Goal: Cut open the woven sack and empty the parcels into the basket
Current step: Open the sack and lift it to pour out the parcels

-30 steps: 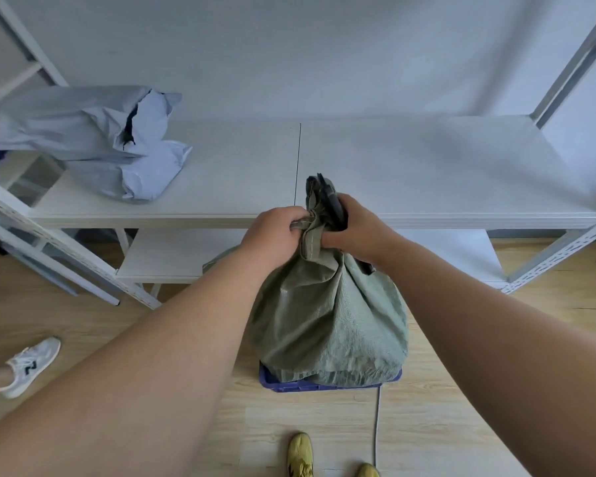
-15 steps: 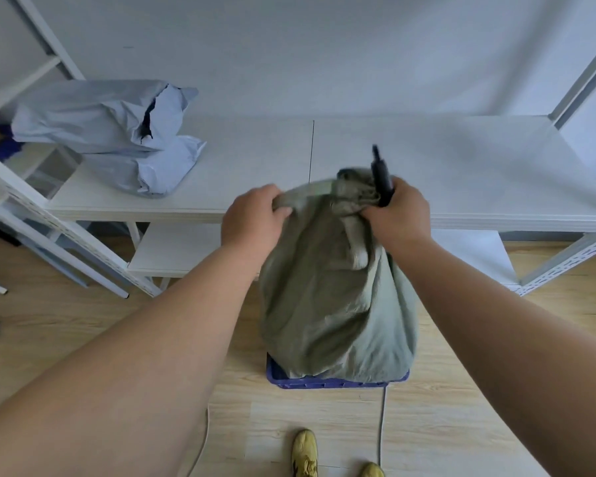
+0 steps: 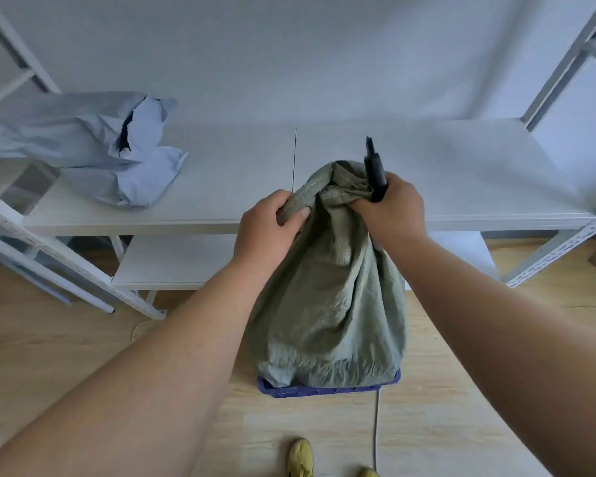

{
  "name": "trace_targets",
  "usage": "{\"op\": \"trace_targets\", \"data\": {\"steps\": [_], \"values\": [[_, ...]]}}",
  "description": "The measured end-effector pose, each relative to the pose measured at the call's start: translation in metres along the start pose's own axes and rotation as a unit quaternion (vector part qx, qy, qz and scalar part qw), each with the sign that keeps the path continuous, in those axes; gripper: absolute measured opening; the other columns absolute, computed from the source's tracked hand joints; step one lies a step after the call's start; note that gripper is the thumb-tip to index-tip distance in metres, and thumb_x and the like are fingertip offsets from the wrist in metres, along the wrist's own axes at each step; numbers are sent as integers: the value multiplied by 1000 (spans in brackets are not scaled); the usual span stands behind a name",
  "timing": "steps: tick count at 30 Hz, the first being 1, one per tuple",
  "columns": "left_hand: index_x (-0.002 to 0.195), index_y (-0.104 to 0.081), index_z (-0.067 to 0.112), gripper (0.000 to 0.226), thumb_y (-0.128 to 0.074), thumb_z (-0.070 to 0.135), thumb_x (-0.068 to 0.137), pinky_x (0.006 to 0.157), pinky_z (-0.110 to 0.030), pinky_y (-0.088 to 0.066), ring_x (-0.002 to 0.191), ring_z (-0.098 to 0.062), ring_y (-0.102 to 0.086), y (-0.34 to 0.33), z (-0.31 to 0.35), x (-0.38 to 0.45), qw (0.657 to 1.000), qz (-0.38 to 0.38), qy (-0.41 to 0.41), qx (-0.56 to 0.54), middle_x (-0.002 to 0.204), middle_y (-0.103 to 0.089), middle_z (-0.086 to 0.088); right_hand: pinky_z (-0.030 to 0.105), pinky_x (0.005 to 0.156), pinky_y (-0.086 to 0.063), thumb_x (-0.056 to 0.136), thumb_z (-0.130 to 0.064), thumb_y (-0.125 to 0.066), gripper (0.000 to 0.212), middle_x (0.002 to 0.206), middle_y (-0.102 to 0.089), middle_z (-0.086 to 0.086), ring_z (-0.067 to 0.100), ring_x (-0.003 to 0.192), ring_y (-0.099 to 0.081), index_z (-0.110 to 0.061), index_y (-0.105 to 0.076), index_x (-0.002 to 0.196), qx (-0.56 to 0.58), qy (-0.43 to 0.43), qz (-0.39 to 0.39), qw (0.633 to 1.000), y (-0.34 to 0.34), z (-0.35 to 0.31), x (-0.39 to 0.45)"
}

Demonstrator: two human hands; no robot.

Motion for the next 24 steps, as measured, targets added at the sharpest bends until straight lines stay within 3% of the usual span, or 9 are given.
{"op": "trace_targets", "data": {"steps": [3,5,7,9,12,16,18,22,24], "values": [[130,-51,25,70,-79,48,71,95,-25,-40,114,-7,-47,-17,-5,-6,993,-99,24,-62,124,-49,5,27,55,-38,78,-36,-69,19,90,-61,6,18,69,-54,-23,-55,79,9,3,24,1000,6,-6,2],[134,-44,31,89,-85,53,58,99,-30,-46,118,-5,-49,-33,-6,-13,983,-156,38,-92,129,-50,8,27,55,-38,77,-35,-71,24,84,-59,8,17,65,-52,-21,-52,70,3,-18,-13,1000,3,-8,2],[124,-49,30,71,-83,47,64,89,-27,-53,107,-5,-59,-48,2,-18,979,-157,61,-114,117,-62,11,36,62,-47,77,-30,-74,24,69,-56,4,19,64,-53,-12,-57,74,29,-39,-82,995,-1,-14,-1],[114,-59,24,41,-72,40,79,83,-30,-55,99,-11,-65,-55,8,-16,979,-83,102,-153,105,-69,7,40,66,-53,75,-28,-76,26,68,-58,4,18,63,-55,-7,-63,83,64,-35,-131,989,-2,-16,-4],[91,-63,24,6,-61,30,88,86,-42,-56,95,-24,-66,-49,7,-4,934,34,251,-250,101,-70,-3,25,71,-53,67,-40,-82,43,95,-66,3,13,81,-64,-16,-66,99,65,-19,-130,989,-1,1,-2],[87,-66,16,10,-64,23,81,83,-54,-56,91,-34,-69,-44,10,11,916,27,305,-260,95,-72,-13,38,99,-48,48,-62,-83,90,126,-54,2,19,113,-56,-28,-54,125,-60,-2,-192,980,-18,21,-18],[90,-68,15,12,-64,21,80,82,-51,-57,90,-31,-69,-43,23,16,930,-10,270,-250,93,-73,-11,31,90,-45,61,-45,-84,79,120,-55,-2,17,111,-54,-23,-50,129,-58,4,-163,985,-24,22,-20],[92,-70,26,12,-71,30,81,80,-38,-58,88,-16,-69,-35,40,24,939,-31,181,-291,95,-74,2,25,69,-41,76,-22,-75,29,86,-63,-8,16,87,-60,-19,-62,102,26,20,34,999,-8,12,-8],[101,-70,26,23,-73,35,80,84,-40,-58,93,-15,-70,-34,37,22,932,-45,175,-314,100,-74,4,27,68,-43,78,-21,-72,21,83,-64,-9,17,86,-61,-21,-63,97,17,32,34,999,-7,10,-4]]}}
Point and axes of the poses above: each hand's wrist, its own x-axis towards the middle knuckle, its own y-axis out of the back of the hand, z = x × y, the point moved 1 cm from there along x, towards the middle knuckle
